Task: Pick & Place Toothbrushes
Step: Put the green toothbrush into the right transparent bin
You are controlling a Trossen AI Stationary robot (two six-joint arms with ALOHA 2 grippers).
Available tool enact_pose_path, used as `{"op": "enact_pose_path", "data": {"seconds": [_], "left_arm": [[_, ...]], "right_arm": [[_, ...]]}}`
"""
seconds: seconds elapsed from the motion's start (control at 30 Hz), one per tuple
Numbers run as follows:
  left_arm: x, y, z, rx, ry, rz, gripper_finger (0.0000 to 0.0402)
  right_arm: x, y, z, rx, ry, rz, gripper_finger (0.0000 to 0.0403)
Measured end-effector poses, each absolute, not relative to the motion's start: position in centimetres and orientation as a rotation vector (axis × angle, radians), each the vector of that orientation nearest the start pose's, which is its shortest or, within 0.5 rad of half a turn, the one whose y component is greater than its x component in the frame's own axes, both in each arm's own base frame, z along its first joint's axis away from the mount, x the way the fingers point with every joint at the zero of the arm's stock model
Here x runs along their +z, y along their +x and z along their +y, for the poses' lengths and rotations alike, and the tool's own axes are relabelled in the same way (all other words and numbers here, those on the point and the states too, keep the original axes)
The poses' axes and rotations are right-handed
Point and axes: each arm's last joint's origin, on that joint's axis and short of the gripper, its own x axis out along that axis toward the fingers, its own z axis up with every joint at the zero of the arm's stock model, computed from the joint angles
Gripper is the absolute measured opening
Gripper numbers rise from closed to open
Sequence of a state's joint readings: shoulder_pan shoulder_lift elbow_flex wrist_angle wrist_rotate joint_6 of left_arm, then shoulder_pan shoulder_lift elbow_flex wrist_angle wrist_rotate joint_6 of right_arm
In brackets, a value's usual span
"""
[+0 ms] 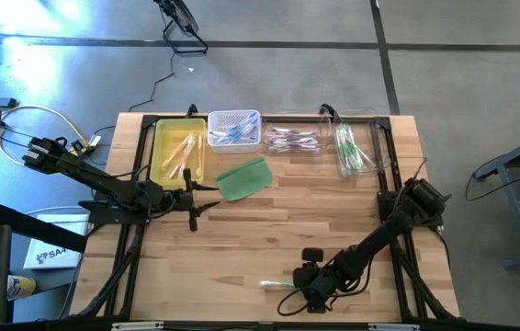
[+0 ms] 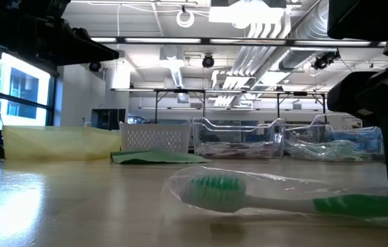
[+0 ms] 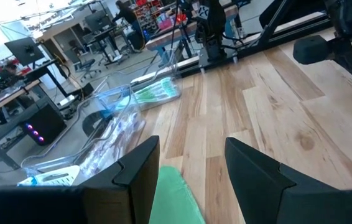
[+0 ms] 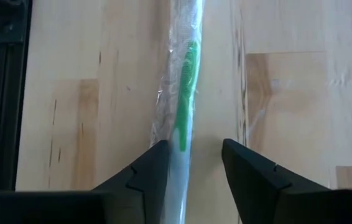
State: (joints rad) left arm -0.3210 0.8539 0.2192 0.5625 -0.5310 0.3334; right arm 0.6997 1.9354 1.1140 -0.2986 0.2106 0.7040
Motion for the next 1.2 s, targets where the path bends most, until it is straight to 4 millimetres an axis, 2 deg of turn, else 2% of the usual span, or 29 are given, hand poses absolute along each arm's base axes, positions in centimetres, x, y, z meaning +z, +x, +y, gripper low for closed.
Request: {"op": "enact_pose_path", "data": {"seconds": [0.33, 0.73, 0.87, 1.03, 1.2], "left_arm": [[19.8, 16.8, -4.0, 0.196, 0.335, 0.109, 0.0177], [19.8, 16.8, -4.0, 0.197, 0.331, 0.108, 0.0177], [19.8, 16.8, -4.0, 0.197, 0.331, 0.108, 0.0177], [19.8, 16.8, -4.0, 0.197, 0.331, 0.108, 0.0177], [19.8, 16.8, -4.0, 0.197, 0.320, 0.108, 0.0177]], "right_arm": [[12.3, 28.5, 22.5, -0.004, 0.113, 1.095, 0.0120], [12.3, 28.6, 22.5, 0.033, 0.138, 1.127, 0.0019], [12.5, 28.5, 22.5, 0.042, 0.144, 1.128, 0.0020], [14.0, 28.3, 22.0, 0.065, 0.167, 1.125, 0.0015], [17.5, 28.2, 21.0, 0.076, 0.219, 1.043, 0.0015]]}}
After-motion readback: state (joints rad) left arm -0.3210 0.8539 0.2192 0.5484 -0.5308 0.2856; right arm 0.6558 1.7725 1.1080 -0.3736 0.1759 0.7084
